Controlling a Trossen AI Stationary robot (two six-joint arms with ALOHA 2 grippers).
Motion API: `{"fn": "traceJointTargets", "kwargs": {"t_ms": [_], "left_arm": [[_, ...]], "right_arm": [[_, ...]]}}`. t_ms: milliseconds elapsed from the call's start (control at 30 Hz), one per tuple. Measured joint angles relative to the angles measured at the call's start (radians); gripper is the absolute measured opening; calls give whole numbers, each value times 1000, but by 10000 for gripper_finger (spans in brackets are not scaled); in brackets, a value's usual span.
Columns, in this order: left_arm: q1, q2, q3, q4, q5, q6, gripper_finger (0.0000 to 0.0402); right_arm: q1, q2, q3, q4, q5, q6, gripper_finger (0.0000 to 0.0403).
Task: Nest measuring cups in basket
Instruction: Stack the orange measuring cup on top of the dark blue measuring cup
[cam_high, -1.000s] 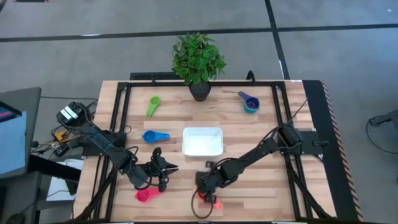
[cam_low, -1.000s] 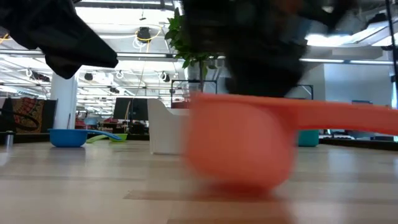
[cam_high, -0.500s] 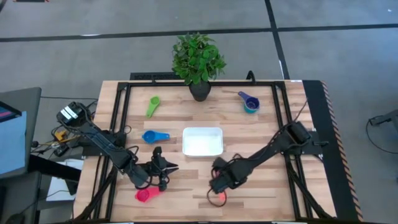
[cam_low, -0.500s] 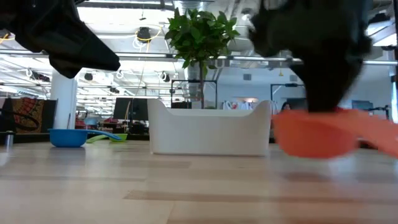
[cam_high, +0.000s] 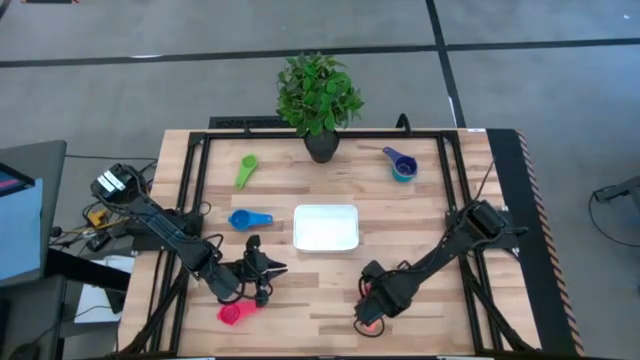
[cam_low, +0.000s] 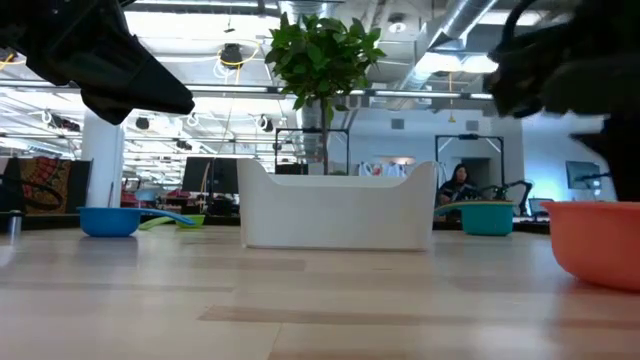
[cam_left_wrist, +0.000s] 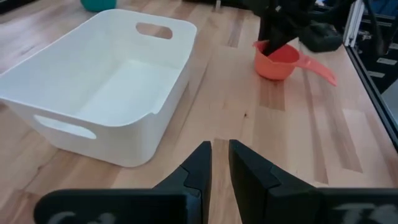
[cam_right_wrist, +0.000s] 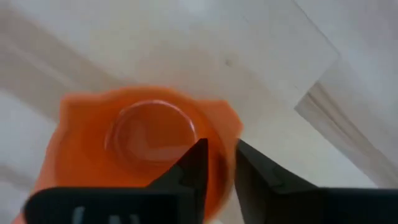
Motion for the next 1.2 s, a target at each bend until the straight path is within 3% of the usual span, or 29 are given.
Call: {"fn": "traceJointTargets", "kwargs": {"t_ms": [300,500,667,767,1033,1200], "left_arm": [[2,0,0,0,-5,-22,44],[2,0,0,-2,-17,-41,44],[2,0,0,-53,-62,-90,44],[2,0,0,-83,-62,-137,44],[-13,0,0,-135,-54,-209,44],[-13,0,0,-130,-55,-230,44]], "right_arm": [[12,-117,0,-19,42,-113,199],[-15,-192,2,0,130,-523,232],[-34,-164,2,102,134,-947,225],[-43,-124,2,131,122,-1103,220],[-75,-63,2,110,58,-1147,201],[-81,-65,2,133,55,-1141,145]]}}
